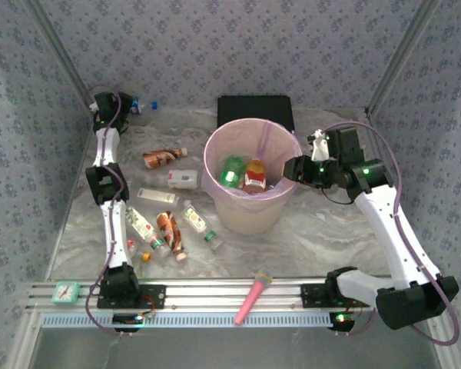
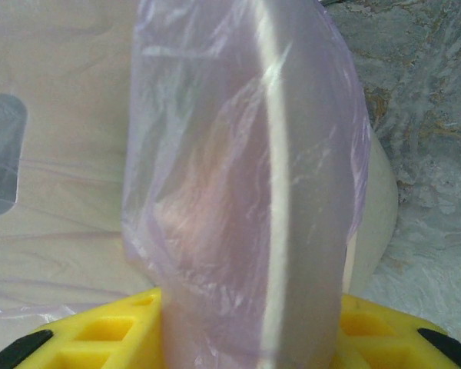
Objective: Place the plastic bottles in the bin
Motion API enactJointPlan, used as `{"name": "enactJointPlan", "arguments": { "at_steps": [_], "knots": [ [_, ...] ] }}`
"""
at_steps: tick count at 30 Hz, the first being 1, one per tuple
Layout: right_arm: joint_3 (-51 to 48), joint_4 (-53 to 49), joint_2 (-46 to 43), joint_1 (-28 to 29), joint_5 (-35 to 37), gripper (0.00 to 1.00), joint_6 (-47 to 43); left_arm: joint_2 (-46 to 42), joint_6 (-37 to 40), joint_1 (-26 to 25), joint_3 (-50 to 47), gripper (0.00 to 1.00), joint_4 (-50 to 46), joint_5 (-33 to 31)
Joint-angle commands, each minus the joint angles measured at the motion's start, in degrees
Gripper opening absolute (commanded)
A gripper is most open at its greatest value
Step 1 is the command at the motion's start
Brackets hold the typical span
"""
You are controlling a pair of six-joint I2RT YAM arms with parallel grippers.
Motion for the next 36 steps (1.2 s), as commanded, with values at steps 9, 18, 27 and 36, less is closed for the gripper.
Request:
{"name": "enactJointPlan", "arguments": {
  "at_steps": [9, 18, 27, 36],
  "knots": [
    [-1.65, -3.2, -1.42, -0.45, 1.51, 0.43, 0.55, -1.1, 5.86, -1.45, -1.0, 0.57, -8.69, -2.01],
    [-2.02, -2.94, -2.14, -0.83, 1.25, 0.43, 0.2, -9.42, 13.11, -2.77, -6.91, 0.53, -15.0, -2.22],
    [-2.39, -2.64, -2.85, -1.8, 0.04, 0.43, -0.59, -32.95, 13.7, -3.24, -52.54, 0.52, 5.17, -3.88],
    [-2.92, -1.99, -3.38, -2.25, -0.87, 0.43, -1.29, -51.18, 13.39, -3.31, -79.55, 0.52, 17.56, -2.18]
  ]
}}
